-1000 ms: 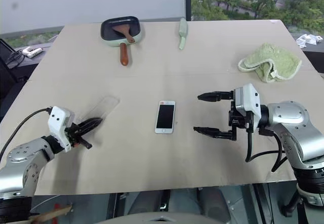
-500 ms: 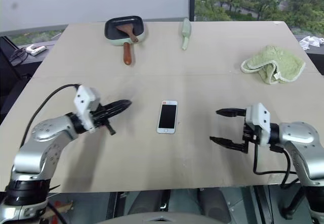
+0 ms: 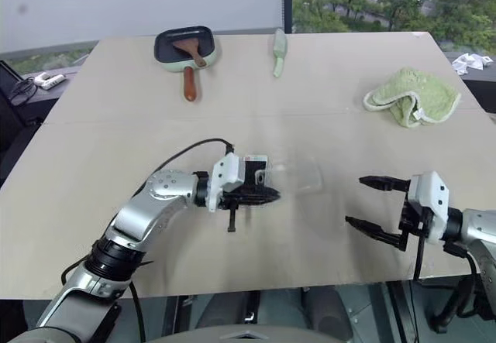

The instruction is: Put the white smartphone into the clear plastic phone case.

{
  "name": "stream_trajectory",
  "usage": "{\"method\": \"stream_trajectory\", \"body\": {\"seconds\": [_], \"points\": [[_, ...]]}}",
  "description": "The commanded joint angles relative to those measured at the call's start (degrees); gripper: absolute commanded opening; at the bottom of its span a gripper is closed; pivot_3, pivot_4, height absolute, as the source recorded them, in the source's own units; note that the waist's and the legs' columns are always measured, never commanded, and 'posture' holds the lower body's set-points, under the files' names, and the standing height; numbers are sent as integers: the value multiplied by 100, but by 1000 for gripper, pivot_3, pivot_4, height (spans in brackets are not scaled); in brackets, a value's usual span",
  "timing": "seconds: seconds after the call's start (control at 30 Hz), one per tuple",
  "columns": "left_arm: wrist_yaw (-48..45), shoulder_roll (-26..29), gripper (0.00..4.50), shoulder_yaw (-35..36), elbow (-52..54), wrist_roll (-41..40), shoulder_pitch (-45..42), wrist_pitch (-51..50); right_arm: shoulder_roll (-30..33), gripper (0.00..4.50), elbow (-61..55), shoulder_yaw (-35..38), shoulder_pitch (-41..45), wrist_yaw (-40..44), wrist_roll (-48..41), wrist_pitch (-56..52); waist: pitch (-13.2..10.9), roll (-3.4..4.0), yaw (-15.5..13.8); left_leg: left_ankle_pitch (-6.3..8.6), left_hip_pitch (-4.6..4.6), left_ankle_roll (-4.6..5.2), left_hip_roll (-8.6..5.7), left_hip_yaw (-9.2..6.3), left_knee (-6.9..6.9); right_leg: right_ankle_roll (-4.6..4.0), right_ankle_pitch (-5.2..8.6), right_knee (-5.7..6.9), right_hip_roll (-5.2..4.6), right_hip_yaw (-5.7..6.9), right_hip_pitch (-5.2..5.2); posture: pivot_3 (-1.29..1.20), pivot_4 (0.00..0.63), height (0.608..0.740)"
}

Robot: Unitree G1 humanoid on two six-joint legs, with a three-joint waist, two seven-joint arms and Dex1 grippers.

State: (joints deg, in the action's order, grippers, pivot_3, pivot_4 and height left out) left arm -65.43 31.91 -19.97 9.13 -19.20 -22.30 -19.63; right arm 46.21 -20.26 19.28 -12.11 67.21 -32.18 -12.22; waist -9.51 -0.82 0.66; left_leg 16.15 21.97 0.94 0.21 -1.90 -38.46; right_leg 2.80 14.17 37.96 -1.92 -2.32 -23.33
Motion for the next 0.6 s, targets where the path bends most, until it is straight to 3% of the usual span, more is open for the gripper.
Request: {"method": "stream_trajectory", "body": {"seconds": [0.03,0.27,0.4,0.6], "points": [[-153,202,97,-96,532,4,158,-154,105,4500,-193,285,-135,73,-63,118,0,0,12,0,-4,0,0,1,0,0,0,0,0,-2,3,0,150,740],[365,358,97,-62,1622,-22,672,-703,49,4500,-248,173,-73,41,-113,105,0,0,-2,0,-11,0,7,0,-1,1,1,-1,1,-3,11,0,150,740],[339,723,97,35,2241,-269,970,-1188,66,4500,-223,77,49,194,-216,71,0,1,6,0,-12,0,7,-2,0,1,2,-2,1,-1,12,0,150,740],[498,718,97,152,2325,-395,1013,-1297,133,4500,-33,-12,267,331,-160,87,0,0,-15,0,-15,0,7,-1,-2,1,2,-2,0,-1,17,0,150,740]]}}
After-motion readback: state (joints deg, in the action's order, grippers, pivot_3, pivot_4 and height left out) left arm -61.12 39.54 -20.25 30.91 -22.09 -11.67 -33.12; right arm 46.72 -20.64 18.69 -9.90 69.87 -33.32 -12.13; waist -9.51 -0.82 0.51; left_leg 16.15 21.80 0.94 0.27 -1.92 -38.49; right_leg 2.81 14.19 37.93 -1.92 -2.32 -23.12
